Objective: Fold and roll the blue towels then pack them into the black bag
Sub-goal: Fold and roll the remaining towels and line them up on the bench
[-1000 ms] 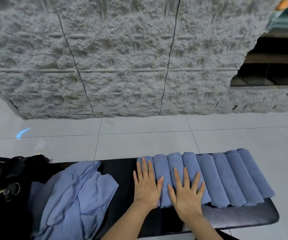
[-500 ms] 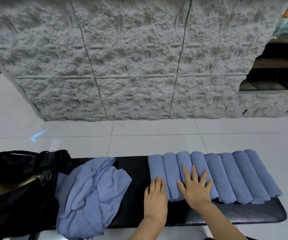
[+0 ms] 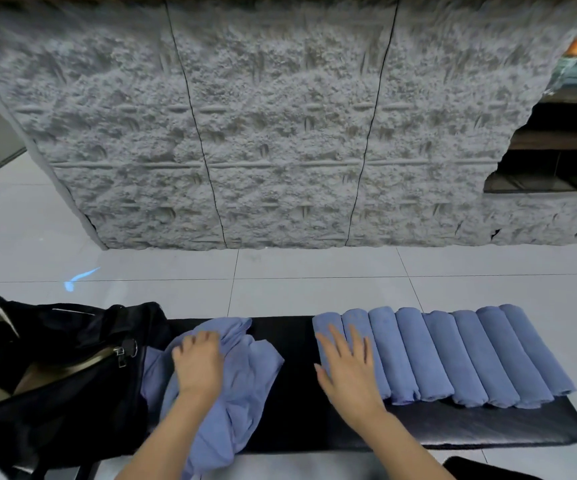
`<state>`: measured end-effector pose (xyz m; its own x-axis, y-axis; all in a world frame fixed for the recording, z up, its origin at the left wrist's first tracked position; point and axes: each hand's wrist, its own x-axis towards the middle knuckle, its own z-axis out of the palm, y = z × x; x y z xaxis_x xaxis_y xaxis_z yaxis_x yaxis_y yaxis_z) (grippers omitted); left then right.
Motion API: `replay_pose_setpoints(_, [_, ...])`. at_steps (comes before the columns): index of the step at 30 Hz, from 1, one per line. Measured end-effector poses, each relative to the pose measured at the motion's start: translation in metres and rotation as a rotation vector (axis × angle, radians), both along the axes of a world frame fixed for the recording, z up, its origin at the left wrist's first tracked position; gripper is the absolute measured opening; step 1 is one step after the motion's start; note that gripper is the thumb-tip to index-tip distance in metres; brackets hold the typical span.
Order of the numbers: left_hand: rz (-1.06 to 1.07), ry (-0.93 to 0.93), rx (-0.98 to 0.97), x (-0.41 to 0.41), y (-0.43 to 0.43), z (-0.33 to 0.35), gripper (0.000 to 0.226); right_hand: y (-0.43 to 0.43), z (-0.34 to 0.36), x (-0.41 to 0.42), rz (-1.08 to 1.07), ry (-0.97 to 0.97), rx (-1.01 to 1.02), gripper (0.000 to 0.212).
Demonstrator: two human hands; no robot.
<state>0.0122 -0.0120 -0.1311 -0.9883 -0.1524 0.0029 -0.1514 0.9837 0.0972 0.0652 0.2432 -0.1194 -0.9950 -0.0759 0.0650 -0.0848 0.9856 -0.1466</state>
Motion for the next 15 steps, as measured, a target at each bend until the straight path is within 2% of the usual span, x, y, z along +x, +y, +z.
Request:
replay_pose_setpoints(2, [0.047, -0.122, -0.064, 0.000, -0.019, -0.002, 0.033, -0.015, -0.007, 0.005, 0.043, -0.009, 0.000, 0.054])
replay_pose_setpoints(4, [-0.003, -0.170, -0.105, -0.006, -0.026, -0.008, 0.035, -0.028, -0.010, 0.007, 0.080, -0.034, 0.012, 0.063])
replay_pose_setpoints(7, [0.007, -0.199, -0.035, -0.013, -0.023, -0.003, 0.021, -0.044, -0.010, 0.007, 0.108, -0.066, 0.015, 0.067])
replay_pose_setpoints(8, [0.035, -0.178, 0.026, -0.014, -0.023, 0.000, 0.015, -0.047, -0.011, 0.006, 0.125, -0.060, 0.010, 0.066])
replay_pose_setpoints(10, [0.101, -0.102, 0.202, -0.012, -0.025, 0.008, 0.027, -0.053, -0.008, 0.001, 0.146, -0.047, 0.001, 0.059])
replay_pose_setpoints(12, [0.147, 0.043, 0.441, -0.007, -0.028, 0.019, 0.026, -0.060, 0.002, -0.010, 0.153, -0.047, -0.016, 0.051])
replay_pose_setpoints(15, [0.174, 0.081, 0.822, 0.000, -0.030, 0.038, 0.023, -0.078, 0.029, -0.033, 0.203, -0.043, -0.189, 0.037])
